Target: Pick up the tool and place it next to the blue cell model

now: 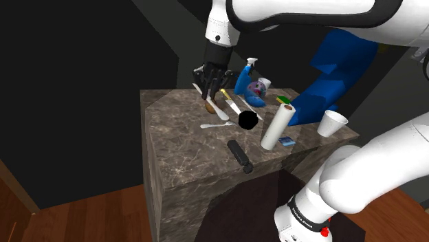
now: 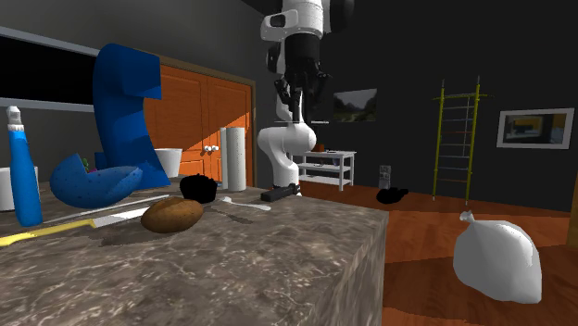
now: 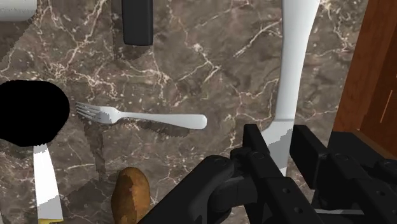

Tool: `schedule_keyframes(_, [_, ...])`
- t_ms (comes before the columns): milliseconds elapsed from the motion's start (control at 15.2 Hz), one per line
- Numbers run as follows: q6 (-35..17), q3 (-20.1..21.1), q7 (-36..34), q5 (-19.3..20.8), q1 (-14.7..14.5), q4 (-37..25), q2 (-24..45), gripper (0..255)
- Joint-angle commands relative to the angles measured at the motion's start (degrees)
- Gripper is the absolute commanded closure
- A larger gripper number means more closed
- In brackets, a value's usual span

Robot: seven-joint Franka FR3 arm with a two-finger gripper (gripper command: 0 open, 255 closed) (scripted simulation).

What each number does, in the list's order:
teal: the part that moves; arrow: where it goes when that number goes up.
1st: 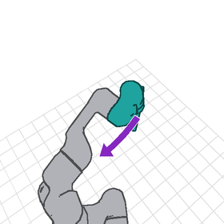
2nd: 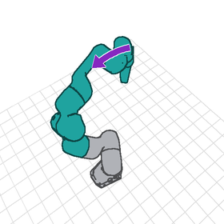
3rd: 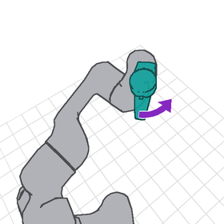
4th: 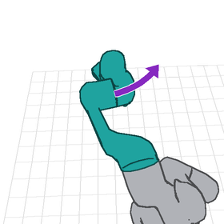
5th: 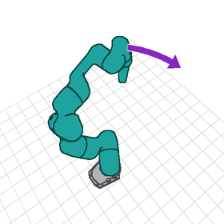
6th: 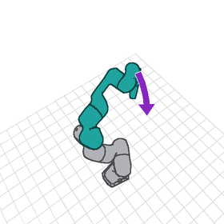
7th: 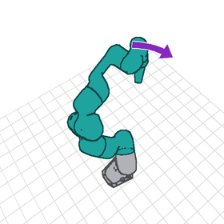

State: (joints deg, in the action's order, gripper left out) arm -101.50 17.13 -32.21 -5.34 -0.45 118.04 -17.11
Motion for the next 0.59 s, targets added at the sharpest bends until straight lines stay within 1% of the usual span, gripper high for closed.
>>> schedule_keyframes(0, [0.15,-1.95,2.91,-0.15,0.74,2.70,-2.75,255])
schedule_keyframes(264, [0.73,-5.96,8.36,0.29,2.16,7.48,-7.87,255])
schedule_keyframes(528, [1.49,-10.12,13.72,1.61,3.79,11.25,-12.16,255])
